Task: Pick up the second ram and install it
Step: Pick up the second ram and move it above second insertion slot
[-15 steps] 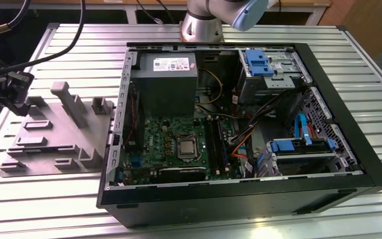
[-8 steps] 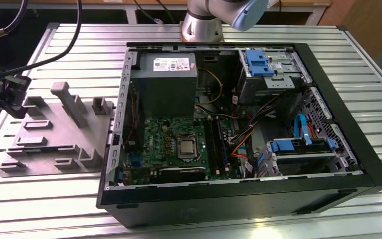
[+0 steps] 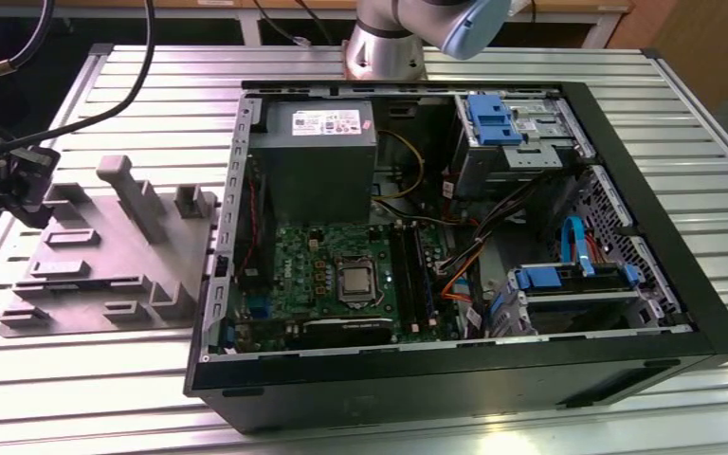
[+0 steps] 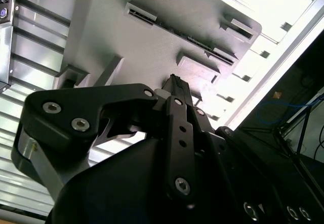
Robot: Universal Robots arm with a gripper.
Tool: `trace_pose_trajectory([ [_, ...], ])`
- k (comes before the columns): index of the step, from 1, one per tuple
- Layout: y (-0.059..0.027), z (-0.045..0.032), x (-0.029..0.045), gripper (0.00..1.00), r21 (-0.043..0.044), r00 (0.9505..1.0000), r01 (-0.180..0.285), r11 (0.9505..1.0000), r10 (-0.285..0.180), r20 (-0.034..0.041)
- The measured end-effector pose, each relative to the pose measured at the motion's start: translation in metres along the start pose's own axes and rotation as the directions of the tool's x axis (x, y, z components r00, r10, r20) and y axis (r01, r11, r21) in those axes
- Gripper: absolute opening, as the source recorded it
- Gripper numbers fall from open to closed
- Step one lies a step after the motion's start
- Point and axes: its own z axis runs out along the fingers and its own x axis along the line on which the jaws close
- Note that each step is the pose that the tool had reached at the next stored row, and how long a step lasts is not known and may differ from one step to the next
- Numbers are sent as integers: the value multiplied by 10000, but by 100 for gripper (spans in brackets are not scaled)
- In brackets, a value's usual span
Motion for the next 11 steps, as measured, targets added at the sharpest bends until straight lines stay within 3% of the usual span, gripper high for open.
trace_pose_trajectory([
  [11, -1, 26, 1, 10, 2, 10000, 32, 10000, -32, 2],
])
